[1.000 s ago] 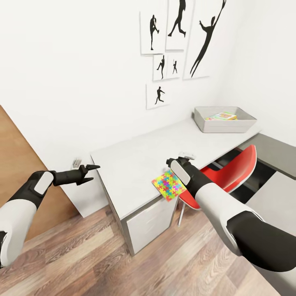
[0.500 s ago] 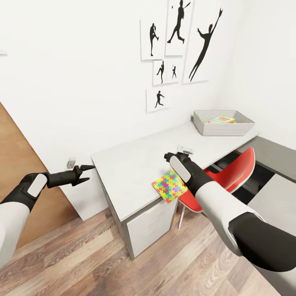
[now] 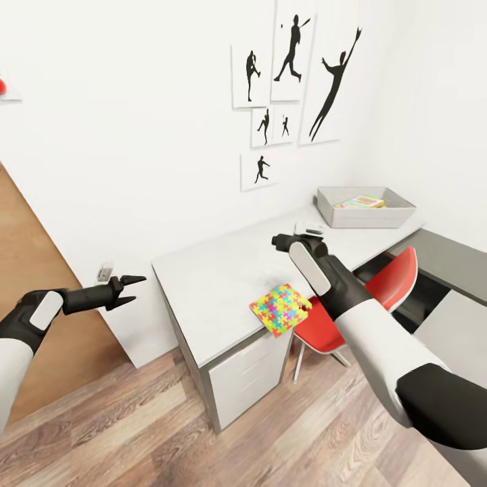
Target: Put all the toys in the child's room - the three board games (two on the bed and one on the table), the two jigsaw puzzles on the table, and the tennis ball on the table - inside the toy box on the table in the child's room.
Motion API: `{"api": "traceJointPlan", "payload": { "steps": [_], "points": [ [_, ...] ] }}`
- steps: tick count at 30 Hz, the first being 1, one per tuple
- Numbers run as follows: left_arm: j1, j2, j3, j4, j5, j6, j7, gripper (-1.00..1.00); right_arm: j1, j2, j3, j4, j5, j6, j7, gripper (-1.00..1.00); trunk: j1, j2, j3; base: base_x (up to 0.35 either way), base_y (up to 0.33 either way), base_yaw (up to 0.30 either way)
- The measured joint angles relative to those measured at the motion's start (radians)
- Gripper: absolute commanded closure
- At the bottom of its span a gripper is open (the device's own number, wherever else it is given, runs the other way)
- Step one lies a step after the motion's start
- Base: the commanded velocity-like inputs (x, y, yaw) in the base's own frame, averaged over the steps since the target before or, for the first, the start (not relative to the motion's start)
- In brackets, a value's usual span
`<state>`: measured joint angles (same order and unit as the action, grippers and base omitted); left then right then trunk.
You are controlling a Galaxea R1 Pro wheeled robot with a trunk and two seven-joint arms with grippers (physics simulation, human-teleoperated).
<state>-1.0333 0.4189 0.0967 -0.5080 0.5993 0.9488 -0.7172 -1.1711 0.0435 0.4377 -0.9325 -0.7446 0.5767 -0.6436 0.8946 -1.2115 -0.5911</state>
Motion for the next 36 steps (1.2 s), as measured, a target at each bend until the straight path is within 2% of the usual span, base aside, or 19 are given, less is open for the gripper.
{"api": "traceJointPlan", "payload": {
  "steps": [2, 6, 10, 11, 14, 15, 20, 24, 29, 31, 33, 36],
  "points": [
    [0.001, 0.005, 0.0, 0.0, 0.001, 0.0, 0.0, -1.0, 0.016, -0.003, -0.007, -0.035, 0.0, 0.022, 0.0, -1.0, 0.0, 0.0, 0.003, 0.0, 0.0, 0.0],
    [0.011, 0.019, 0.001, 0.0, 0.0, -0.001, -0.001, -1.0, 0.067, -0.031, -0.064, -0.179, 0.001, 0.098, 0.002, -1.0, 0.0, 0.0, 0.01, 0.0, 0.0, 0.0],
    [0.018, 0.027, 0.001, 0.0, 0.0, -0.001, -0.001, -1.0, 0.111, -0.046, -0.111, -0.305, 0.0, 0.171, 0.001, -1.0, 0.0, 0.0, 0.016, 0.0, 0.0, 0.0],
    [0.021, 0.034, 0.0, 0.0, 0.001, -0.001, -0.001, -1.0, 0.136, -0.051, -0.137, -0.367, 0.002, 0.21, 0.001, -1.0, 0.0, 0.0, 0.018, 0.0, 0.0, 0.0],
    [0.026, 0.044, 0.0, 0.0, 0.002, -0.002, -0.001, -1.0, 0.175, -0.055, -0.181, -0.448, 0.002, 0.263, 0.002, -1.0, 0.0, 0.0, 0.023, 0.0, 0.0, 0.0],
    [0.029, 0.05, 0.001, 0.0, 0.002, -0.002, -0.001, -1.0, 0.198, -0.057, -0.209, -0.489, 0.003, 0.292, 0.002, -1.0, 0.0, 0.0, 0.024, 0.0, 0.0, 0.0],
    [0.035, 0.067, 0.0, 0.0, 0.003, -0.003, -0.012, -1.0, 0.261, -0.059, -0.286, -0.57, 0.001, 0.369, 0.004, -1.0, 0.0, 0.0, 0.033, 0.0, 0.0, 0.0],
    [0.043, 0.081, 0.0, 0.0, -0.001, -0.003, -0.046, -1.0, 0.299, -0.06, -0.335, -0.608, 0.0, 0.42, 0.009, -1.0, 0.0, 0.0, 0.039, 0.0, 0.0, 0.0],
    [0.071, 0.088, 0.0, -0.001, -0.006, -0.004, -0.095, -1.0, 0.328, -0.061, -0.379, -0.626, -0.008, 0.458, 0.012, -1.0, 0.0, 0.0, 0.047, -0.07, 0.0, 0.0],
    [0.081, 0.09, 0.0, -0.002, -0.007, -0.004, -0.105, -1.0, 0.352, -0.061, -0.391, -0.629, -0.021, 0.464, 0.013, -1.0, 0.0, 0.0, 0.051, -0.07, 0.0, 0.0],
    [0.1, 0.092, 0.0, -0.002, -0.009, -0.005, -0.111, -1.0, 0.386, -0.061, -0.411, -0.63, -0.057, 0.468, 0.014, -1.0, 0.0, 0.0, 0.054, -0.029, 0.0, 0.0],
    [0.129, 0.101, 0.0, -0.005, -0.006, -0.006, -0.115, -1.0, 0.417, -0.067, -0.467, -0.632, -0.163, 0.468, 0.039, -1.0, 0.0, 0.0, 0.059, -0.01, 0.0, 0.0]
  ]
}}
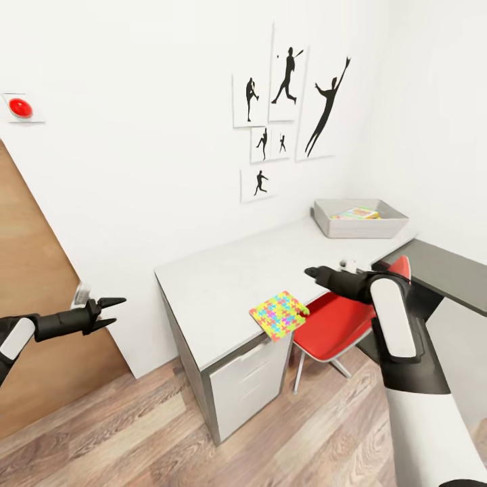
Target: Put all the toys in the child's room - the three board games (two on the bed and one on the table), the two jigsaw puzzles on the table, and the tennis ball on the table - inside the toy box on the table in the child's room.
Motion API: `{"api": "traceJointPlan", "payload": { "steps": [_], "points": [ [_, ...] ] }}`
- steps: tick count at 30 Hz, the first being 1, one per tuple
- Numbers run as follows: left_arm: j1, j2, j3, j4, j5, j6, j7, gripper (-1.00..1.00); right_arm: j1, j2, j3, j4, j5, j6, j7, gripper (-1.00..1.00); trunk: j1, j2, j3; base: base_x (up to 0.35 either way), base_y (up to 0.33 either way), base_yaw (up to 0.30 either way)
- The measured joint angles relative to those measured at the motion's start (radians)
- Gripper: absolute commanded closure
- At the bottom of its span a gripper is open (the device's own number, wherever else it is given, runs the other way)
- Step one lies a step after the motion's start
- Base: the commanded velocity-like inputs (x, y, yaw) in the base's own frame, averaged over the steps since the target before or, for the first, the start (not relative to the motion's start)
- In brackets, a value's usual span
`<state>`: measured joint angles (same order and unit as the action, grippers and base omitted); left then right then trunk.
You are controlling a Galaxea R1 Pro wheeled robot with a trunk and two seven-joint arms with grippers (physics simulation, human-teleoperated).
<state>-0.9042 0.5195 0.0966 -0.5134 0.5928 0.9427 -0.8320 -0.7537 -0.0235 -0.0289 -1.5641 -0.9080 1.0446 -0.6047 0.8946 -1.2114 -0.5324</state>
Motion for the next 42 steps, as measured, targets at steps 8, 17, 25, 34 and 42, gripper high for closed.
{"api": "traceJointPlan", "payload": {
  "steps": [8, 17, 25, 34, 42],
  "points": [
    [0.029, 0.003, -0.001, -0.003, -0.002, -0.058, -0.042, -1.0, 0.073, -0.07, -0.052, -0.019, -0.104, 0.0, 0.161, -1.0, 0.0, 0.0, 0.013, -0.081, 0.0, 0.0],
    [0.052, 0.004, -0.003, -0.004, -0.006, -0.075, -0.085, -1.0, 0.099, -0.089, -0.079, -0.014, -0.108, 0.0, 0.272, -1.0, 0.0, 0.0, 0.023, -0.031, 0.0, 0.0],
    [0.06, 0.003, -0.006, -0.004, -0.007, -0.093, -0.088, -1.0, 0.128, -0.088, -0.092, -0.012, -0.109, -0.001, 0.278, -1.0, 0.0, 0.0, 0.024, -0.037, 0.0, 0.0],
    [0.114, 0.004, -0.006, 0.002, -0.01, -0.149, -0.088, -1.0, 0.245, -0.076, -0.089, -0.013, -0.11, -0.048, 0.282, -1.0, 0.0, 0.0, 0.024, -0.009, 0.0, 0.0],
    [0.159, 0.0, -0.006, 0.007, -0.009, -0.208, -0.088, -1.0, 0.363, -0.074, -0.032, -0.013, -0.111, -0.243, 0.373, -1.0, 0.0, 0.0, 0.024, -0.009, 0.0, 0.0]
  ]
}}
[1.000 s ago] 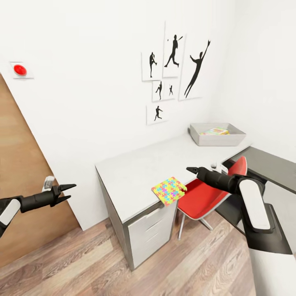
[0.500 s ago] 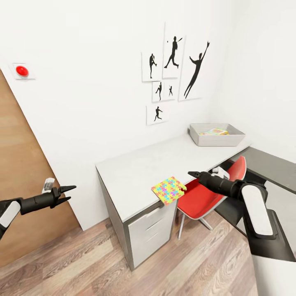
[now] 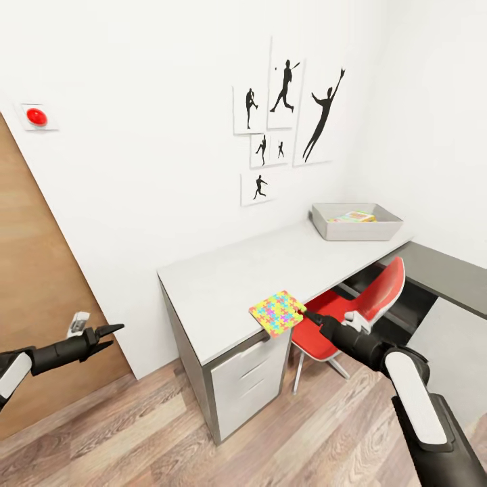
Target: Put all the toys in the child's room - the three board games (two on the bed and one on the table), the two jigsaw puzzles on the table, and the tennis ball on the table - inside the toy box on the table in the child's room.
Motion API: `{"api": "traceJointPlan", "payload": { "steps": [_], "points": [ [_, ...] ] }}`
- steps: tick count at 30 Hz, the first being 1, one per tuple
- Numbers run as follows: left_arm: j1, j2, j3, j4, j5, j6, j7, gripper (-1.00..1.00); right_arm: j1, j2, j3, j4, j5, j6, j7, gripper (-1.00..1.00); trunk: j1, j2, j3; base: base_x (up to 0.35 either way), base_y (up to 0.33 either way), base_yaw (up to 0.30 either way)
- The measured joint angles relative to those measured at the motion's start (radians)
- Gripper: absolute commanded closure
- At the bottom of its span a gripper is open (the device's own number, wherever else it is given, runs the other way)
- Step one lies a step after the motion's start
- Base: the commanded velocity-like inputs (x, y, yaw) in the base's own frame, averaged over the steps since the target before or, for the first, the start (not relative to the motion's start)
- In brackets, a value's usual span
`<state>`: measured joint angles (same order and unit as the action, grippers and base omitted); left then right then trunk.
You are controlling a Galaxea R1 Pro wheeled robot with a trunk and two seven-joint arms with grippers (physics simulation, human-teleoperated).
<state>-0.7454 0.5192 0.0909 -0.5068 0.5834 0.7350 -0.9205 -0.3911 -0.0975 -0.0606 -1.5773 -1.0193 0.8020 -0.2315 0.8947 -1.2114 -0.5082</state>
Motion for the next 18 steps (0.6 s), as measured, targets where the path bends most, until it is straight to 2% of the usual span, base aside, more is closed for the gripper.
{"api": "traceJointPlan", "payload": {
  "steps": [3, 6, 18],
  "points": [
    [0.004, 0.001, 0.0, 0.0, 0.0, -0.004, -0.001, -1.0, 0.042, -0.001, 0.023, 0.001, 0.005, -0.053, 0.077, -1.0, 0.0, 0.0, 0.0, -0.09, 0.0, 0.0],
    [0.006, 0.001, 0.0, 0.0, 0.0, -0.005, -0.001, -1.0, 0.07, -0.004, 0.03, 0.001, 0.008, -0.076, 0.118, -1.0, 0.0, 0.0, 0.0, -0.054, 0.0, 0.0],
    [0.008, -0.003, 0.0, 0.0, 0.001, -0.009, 0.0, -1.0, 0.1, -0.012, 0.029, 0.009, 0.011, -0.119, 0.151, -1.0, 0.0, 0.0, 0.0, -0.009, 0.0, 0.0]
  ]
}}
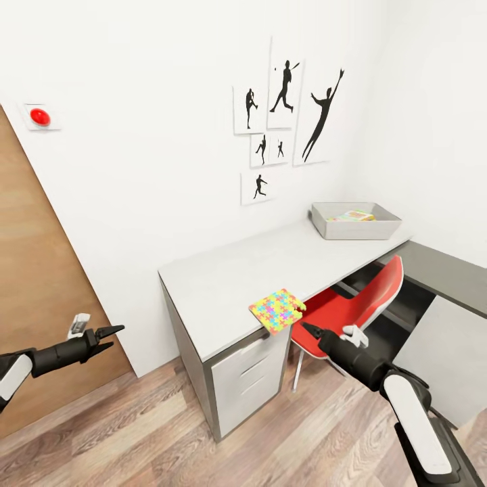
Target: Put all the toys in the child's room - the three board games (two on the bed and one on the table), the two jigsaw puzzles on the table, and the tennis ball on the table - inside the toy box on the table in the child's room.
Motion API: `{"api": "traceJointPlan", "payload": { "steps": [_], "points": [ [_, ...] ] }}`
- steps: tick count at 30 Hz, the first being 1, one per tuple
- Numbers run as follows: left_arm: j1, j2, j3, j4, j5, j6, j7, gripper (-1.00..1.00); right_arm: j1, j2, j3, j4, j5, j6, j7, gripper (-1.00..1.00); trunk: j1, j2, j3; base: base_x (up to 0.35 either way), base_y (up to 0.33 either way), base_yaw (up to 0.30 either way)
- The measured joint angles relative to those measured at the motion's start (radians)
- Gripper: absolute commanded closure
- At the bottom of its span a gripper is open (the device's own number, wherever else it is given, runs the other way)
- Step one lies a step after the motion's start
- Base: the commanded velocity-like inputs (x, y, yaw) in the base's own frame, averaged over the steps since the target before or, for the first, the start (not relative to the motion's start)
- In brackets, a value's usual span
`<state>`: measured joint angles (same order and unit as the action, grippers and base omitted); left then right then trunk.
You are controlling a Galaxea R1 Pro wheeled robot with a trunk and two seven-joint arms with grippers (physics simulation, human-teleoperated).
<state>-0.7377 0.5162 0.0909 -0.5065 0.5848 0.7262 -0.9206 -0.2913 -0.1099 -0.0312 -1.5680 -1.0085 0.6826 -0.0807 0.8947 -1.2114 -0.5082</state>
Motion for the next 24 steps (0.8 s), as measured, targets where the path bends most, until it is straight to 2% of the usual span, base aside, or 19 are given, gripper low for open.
{"api": "traceJointPlan", "payload": {
  "steps": [5, 17, 24],
  "points": [
    [0.0, 0.001, 0.0, 0.0, 0.001, -0.001, 0.0, -1.0, 0.023, -0.001, 0.002, 0.004, 0.0, -0.034, 0.002, -1.0, 0.0, 0.0, 0.0, 0.0, 0.0, 0.0],
    [0.001, 0.001, 0.002, 0.001, 0.003, -0.014, 0.0, -1.0, 0.028, 0.001, -0.001, 0.005, -0.003, -0.041, 0.003, -1.0, 0.0, 0.0, 0.0, -0.022, -0.002, 0.0],
    [0.001, 0.001, 0.001, 0.002, 0.003, -0.014, 0.0, -1.0, 0.028, 0.001, -0.001, 0.004, -0.003, -0.041, 0.003, -1.0, 0.0, 0.0, 0.0, -0.026, -0.128, 0.0]
  ]
}}
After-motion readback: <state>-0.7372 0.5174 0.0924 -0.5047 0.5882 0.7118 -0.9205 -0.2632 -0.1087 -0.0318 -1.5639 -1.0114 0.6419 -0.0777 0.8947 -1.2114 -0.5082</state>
